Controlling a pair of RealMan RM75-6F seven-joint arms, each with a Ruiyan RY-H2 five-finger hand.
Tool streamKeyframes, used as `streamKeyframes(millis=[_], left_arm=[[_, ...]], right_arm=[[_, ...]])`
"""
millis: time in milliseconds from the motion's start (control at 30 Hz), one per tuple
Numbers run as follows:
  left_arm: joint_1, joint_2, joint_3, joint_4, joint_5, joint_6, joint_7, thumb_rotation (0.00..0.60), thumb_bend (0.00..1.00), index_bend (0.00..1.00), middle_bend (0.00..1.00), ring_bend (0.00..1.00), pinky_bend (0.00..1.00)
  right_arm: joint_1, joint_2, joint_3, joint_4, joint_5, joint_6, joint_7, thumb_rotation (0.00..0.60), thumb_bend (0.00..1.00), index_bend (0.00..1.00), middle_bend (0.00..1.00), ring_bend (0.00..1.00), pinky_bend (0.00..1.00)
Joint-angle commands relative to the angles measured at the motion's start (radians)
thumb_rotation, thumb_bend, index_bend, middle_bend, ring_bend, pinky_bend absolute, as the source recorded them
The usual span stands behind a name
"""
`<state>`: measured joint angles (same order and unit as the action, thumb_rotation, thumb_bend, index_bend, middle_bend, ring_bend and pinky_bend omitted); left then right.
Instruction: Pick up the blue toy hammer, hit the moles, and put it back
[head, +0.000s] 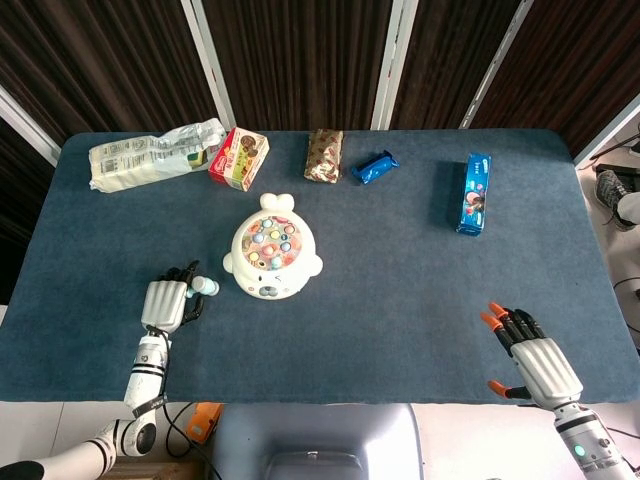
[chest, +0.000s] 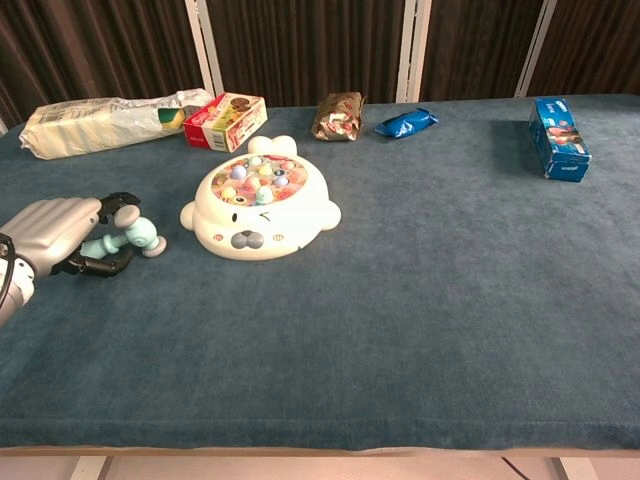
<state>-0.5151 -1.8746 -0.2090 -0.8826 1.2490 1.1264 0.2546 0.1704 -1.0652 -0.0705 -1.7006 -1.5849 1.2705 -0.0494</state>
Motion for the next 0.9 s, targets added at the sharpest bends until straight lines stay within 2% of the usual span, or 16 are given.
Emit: streamKeyframes(millis=[33,400,533,600,667,800,867,900], left_arm=[[-0.001,0.003,-0.002,-0.001,-0.001,0.001,0.002,0.417,0.42,0.12,0.22,0.22,0.40],[0.003,0.032,0.009,-0.046,0.022,0.029,-0.018,0.348,0.42,0.11,0.22,0.21,0.38],[0.015,0.071,0.013,-0.114,0.049,0.074,-0.034,0.322,0.42,0.11,0.21,0.20,0.37],[0.027,0.103,0.020,-0.165,0.073,0.110,-0.043,0.281,0.41,0.10,0.21,0.19,0.37],[0.050,0.157,0.036,-0.250,0.107,0.158,-0.053,0.257,0.41,0.10,0.20,0.18,0.36],[0.123,0.321,0.095,-0.461,0.193,0.260,-0.092,0.264,0.41,0.09,0.17,0.15,0.31],[0.177,0.433,0.151,-0.560,0.252,0.319,-0.129,0.263,0.41,0.07,0.13,0.11,0.25],[0.203,0.485,0.186,-0.596,0.277,0.336,-0.154,0.291,0.42,0.05,0.10,0.07,0.20]], right_arm=[[0.000,0.000,0.000,0.000,0.001,0.000,-0.001,0.600,0.28,0.00,0.00,0.00,0.00],[0.001,-0.002,0.002,0.000,0.004,-0.002,-0.004,0.600,0.28,0.00,0.00,0.00,0.00],[0.000,-0.002,0.002,0.000,0.004,0.000,-0.005,0.600,0.28,0.00,0.00,0.00,0.00],[-0.001,-0.002,0.003,0.000,0.003,0.001,-0.005,0.600,0.28,0.00,0.00,0.00,0.00],[0.000,-0.003,0.004,0.001,0.006,0.000,-0.006,0.600,0.28,0.00,0.00,0.00,0.00],[-0.002,-0.004,0.006,0.001,0.008,0.005,-0.011,0.600,0.28,0.00,0.00,0.00,0.00],[-0.005,-0.004,0.007,0.002,0.008,0.011,-0.016,0.600,0.28,0.00,0.00,0.00,0.00],[-0.006,-0.005,0.007,0.002,0.008,0.014,-0.018,0.600,0.28,0.00,0.00,0.00,0.00]])
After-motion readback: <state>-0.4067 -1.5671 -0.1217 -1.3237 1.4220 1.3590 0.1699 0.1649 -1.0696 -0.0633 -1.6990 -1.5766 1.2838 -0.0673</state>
